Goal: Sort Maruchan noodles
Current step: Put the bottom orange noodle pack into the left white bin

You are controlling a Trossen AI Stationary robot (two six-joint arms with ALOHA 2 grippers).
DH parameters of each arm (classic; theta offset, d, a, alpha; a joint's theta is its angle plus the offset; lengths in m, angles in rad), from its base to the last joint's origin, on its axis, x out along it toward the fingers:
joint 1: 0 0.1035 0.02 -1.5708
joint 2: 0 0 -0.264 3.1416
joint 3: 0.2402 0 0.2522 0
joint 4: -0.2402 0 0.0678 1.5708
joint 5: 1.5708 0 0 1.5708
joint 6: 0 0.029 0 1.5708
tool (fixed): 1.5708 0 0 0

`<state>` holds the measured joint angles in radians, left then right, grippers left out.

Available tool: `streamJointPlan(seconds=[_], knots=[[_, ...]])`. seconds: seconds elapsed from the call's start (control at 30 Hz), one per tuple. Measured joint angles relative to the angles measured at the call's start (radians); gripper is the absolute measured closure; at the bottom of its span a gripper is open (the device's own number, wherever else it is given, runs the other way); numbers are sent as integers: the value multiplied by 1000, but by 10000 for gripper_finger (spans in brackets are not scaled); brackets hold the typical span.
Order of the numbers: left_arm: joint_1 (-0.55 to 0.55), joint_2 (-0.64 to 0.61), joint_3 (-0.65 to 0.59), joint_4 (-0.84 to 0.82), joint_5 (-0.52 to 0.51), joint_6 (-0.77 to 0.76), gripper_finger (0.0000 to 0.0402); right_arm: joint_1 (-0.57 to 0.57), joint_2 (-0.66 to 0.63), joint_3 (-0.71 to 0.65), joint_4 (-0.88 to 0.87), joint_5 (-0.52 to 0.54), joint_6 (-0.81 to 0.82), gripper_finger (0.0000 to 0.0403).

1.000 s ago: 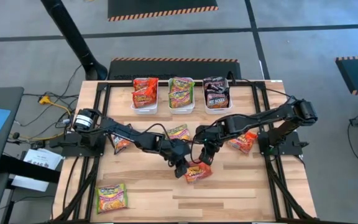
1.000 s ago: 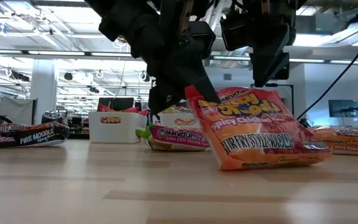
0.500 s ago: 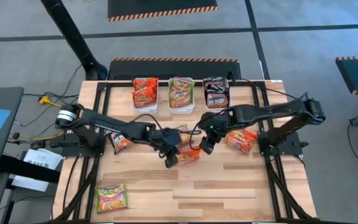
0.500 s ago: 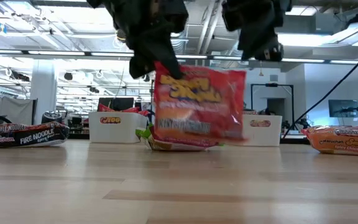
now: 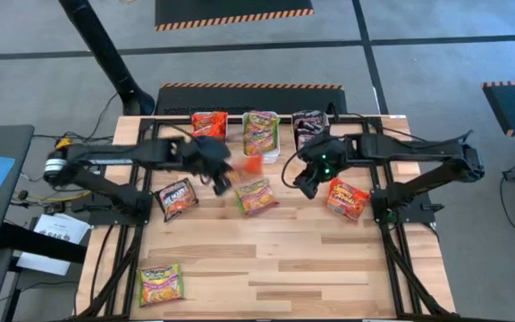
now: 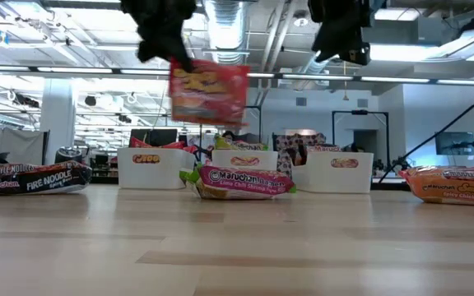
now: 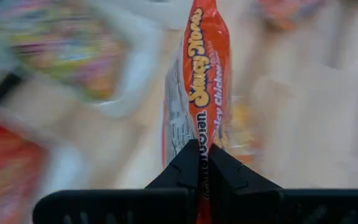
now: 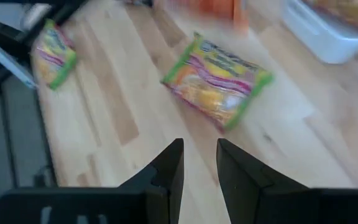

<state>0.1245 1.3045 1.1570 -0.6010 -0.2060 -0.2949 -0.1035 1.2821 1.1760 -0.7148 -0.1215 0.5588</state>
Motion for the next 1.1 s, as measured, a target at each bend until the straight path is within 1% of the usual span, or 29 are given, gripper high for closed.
streamJointPlan(seconds=[0.13,0.33,0.57,0.7,0.77,0.87,0.97,1.1], knots=[[127,-88,1,-93,-45,75,401,-37,-3,0,-15,2,-60,285],[324,-147,1,-165,-38,233,401,-101,-2,-1,-36,2,-139,285],[509,-134,0,-207,67,414,401,-181,-2,-1,-37,0,-179,285],[583,-123,0,-206,125,452,401,-221,-2,-1,-43,-1,-179,285],[606,-116,2,-201,167,472,401,-236,-2,-1,-45,-1,-179,285],[633,-83,0,-200,201,478,401,-256,-2,-1,-62,-5,-184,285],[640,-35,2,-187,225,486,401,-270,-1,-1,-72,-8,-202,285],[639,36,1,-178,227,485,401,-283,-1,-1,-72,-8,-204,285]])
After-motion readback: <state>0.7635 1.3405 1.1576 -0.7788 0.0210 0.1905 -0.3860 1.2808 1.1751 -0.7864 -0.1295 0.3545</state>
